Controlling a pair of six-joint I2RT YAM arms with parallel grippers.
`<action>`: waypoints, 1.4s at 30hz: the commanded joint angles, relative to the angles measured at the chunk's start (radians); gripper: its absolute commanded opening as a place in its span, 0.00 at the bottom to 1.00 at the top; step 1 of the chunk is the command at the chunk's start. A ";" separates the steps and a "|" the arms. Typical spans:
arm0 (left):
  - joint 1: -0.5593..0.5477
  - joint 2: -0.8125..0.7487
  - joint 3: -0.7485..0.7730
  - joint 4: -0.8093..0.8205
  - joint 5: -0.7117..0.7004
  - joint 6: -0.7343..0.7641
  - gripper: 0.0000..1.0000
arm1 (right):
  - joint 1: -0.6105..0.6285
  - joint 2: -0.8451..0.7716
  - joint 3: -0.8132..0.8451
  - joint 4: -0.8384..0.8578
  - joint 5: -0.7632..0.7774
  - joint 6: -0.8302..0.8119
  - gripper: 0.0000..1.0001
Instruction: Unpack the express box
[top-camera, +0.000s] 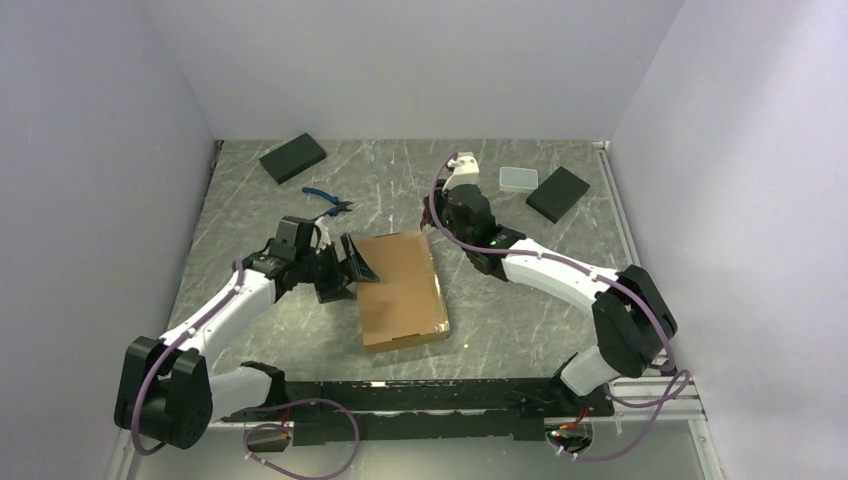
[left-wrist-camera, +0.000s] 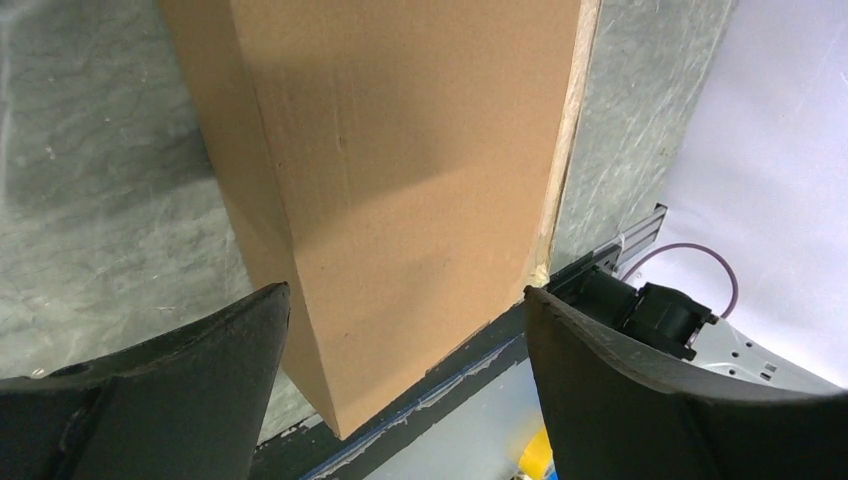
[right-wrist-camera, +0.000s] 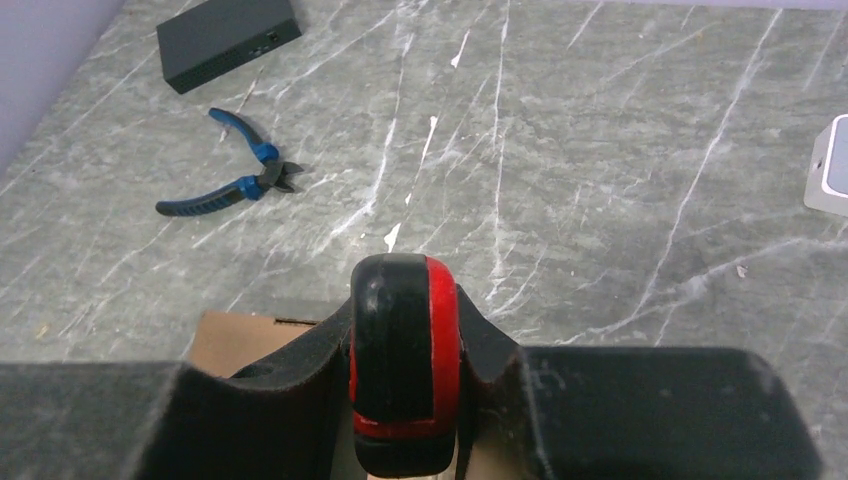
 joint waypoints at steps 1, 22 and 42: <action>-0.004 -0.027 0.093 -0.108 -0.072 0.063 0.91 | 0.003 0.015 0.057 0.092 0.040 -0.012 0.00; 0.008 0.663 0.670 0.156 0.278 0.055 0.00 | 0.004 0.020 0.026 0.104 0.083 -0.020 0.00; -0.039 0.841 0.684 0.227 0.238 0.069 0.00 | 0.006 0.044 0.022 0.122 0.069 -0.044 0.00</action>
